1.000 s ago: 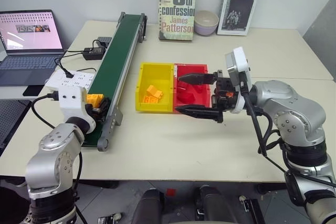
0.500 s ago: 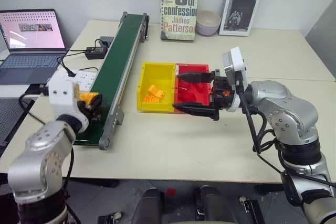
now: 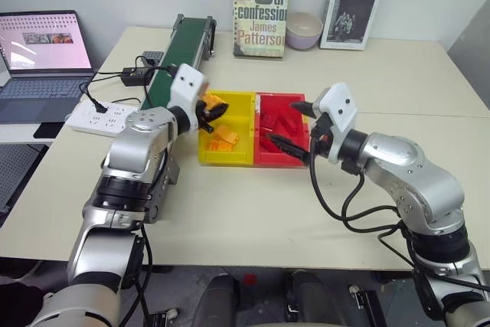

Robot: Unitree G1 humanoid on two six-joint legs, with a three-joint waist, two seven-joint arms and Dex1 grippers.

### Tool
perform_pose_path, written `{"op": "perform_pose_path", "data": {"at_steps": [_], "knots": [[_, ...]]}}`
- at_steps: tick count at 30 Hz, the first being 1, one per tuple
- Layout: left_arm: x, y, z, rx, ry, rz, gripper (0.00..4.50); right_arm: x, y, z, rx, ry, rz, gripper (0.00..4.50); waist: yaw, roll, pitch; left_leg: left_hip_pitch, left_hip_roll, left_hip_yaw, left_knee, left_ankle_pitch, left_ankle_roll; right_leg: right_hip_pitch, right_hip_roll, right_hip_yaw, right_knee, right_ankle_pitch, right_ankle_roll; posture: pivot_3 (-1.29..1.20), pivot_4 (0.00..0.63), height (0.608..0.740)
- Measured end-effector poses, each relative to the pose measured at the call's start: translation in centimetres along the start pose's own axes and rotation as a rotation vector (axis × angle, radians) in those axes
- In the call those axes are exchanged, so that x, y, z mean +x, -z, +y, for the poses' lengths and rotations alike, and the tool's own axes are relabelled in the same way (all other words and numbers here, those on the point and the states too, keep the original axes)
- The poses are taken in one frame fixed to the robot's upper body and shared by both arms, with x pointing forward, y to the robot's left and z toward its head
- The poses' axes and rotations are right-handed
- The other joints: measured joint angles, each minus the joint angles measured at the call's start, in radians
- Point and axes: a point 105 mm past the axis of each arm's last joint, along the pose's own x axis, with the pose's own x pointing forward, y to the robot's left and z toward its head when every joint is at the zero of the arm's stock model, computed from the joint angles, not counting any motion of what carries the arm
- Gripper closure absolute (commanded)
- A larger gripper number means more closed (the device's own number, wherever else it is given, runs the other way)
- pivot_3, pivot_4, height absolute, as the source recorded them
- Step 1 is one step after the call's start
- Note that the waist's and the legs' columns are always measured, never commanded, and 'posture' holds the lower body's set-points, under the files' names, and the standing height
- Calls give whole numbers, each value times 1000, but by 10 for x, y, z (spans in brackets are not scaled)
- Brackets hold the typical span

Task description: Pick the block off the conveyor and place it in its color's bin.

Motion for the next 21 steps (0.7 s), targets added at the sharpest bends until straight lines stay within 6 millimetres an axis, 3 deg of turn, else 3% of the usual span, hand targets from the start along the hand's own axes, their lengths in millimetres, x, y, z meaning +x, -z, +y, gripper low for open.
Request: {"op": "perform_pose_path", "data": {"at_steps": [1, 7, 12, 16, 17, 21], "knots": [[2, 1, -2, 1, 19, 0, 2229, -1, -2, 0, -2, 8, -2, 0, -2, 0, 0, 0, 0, 0, 0, 0, 0, 0, 0, 0, 0, 0, 0, 0, 150, 740], [5, 3, 0, 21, 52, 7, 1468, -5, 4, 2, 35, 37, 23, 0, 1, 0, 0, 1, 0, -1, 1, 0, 0, 1, 0, -1, 1, 0, 0, 0, 150, 740], [5, 2, 1, 21, 67, 8, 429, -8, 2, -2, 50, 53, 16, 0, 1, 0, 0, 1, 0, -1, 2, 0, 0, 1, 0, -1, 1, 0, 1, 0, 150, 740], [2, -7, 5, 31, 60, -18, 3, -9, 2, -3, 48, 51, 18, 0, 0, 0, 0, 1, 0, -1, 2, 0, 0, 1, 0, 0, 1, 0, 1, 0, 150, 740], [-3, -11, 7, 44, 55, -29, 3, -9, 1, -3, 42, 41, 20, 0, -1, 0, 0, 1, 0, -1, 1, 0, 0, 1, 0, 0, 1, 0, 1, 0, 150, 740], [-64, -13, 17, 136, 109, 44, 3, -20, -4, -21, 8, -26, 45, 0, -25, 1, 0, 2, 1, -1, 0, 0, 0, 1, 0, 1, 1, 0, 1, 0, 150, 740]]}}
